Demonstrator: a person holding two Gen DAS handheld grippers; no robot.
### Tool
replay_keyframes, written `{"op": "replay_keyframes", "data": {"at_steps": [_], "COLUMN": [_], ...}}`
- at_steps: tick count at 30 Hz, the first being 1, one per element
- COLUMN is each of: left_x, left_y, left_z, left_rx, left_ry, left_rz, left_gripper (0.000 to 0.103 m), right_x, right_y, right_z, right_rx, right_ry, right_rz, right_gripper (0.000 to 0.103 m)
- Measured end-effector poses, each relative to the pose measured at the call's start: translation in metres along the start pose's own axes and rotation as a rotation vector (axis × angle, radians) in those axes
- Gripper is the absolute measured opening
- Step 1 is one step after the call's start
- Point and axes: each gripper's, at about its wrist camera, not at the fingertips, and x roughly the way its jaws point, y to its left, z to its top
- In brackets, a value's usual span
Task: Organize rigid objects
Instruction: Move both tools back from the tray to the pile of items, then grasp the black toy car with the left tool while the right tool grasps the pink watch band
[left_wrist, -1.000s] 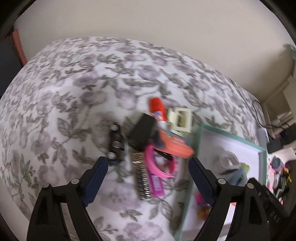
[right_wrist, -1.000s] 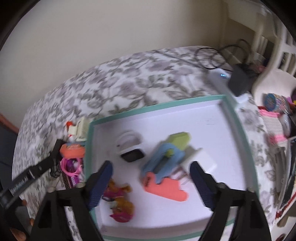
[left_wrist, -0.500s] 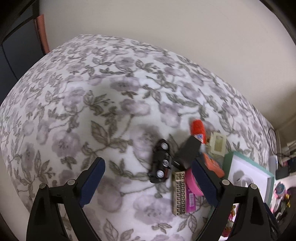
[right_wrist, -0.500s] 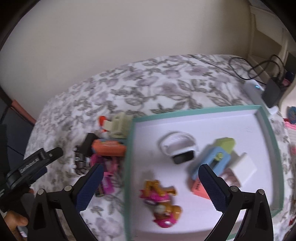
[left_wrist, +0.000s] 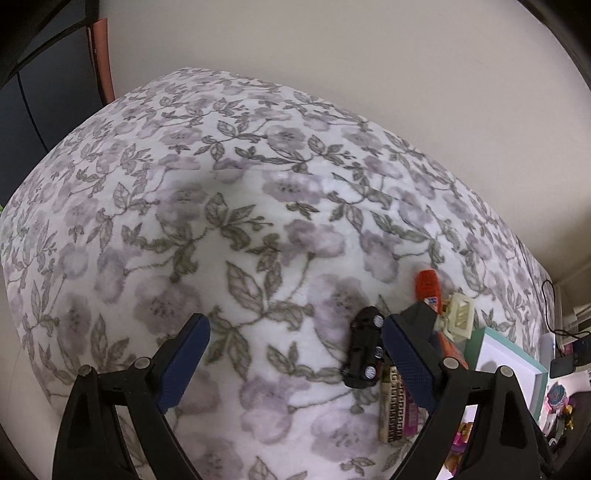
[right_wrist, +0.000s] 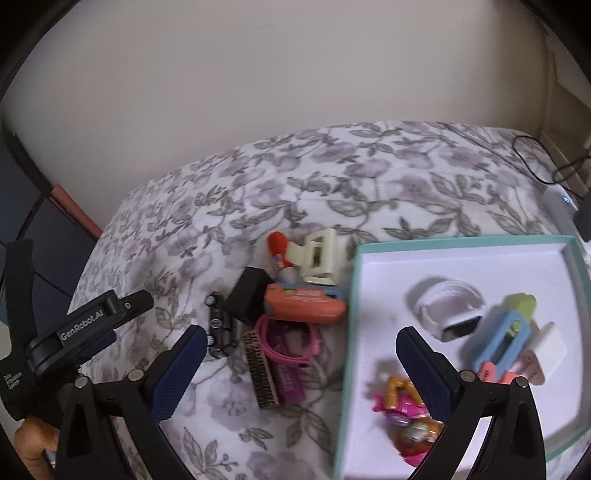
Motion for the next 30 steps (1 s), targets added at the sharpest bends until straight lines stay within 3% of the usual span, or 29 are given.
{"op": "replay_keyframes", "data": {"at_steps": [9, 19, 24, 30], "left_x": [0.011, 0.038, 0.042, 0.043], "left_y": [0.015, 0.003, 0.002, 0.004], "left_z": [0.009, 0.004, 0.003, 0.004], "left_rx": [-0.010, 0.051, 0.069, 0.057], "left_ry": [0.017, 0.153, 0.174, 0.191], "left_rz": [-0.015, -0.027, -0.013, -0.036], "left_gripper": [0.095, 0.095, 0.095, 0.095], "right_x": [0.024, 0.052, 0.059, 0.056], "right_y": [0.020, 0.037, 0.045, 0.033], "right_z": [-0.003, -0.018, -0.023, -0.016], "right_rx": [-0.028, -0.113, -0.168, -0.117], "right_ry": [0.039, 0.146, 0.170, 0.154], "right_rz": [0.027, -0.017, -0.047, -0.058], "right_gripper": [0.103, 0.103, 0.103, 0.089]}}
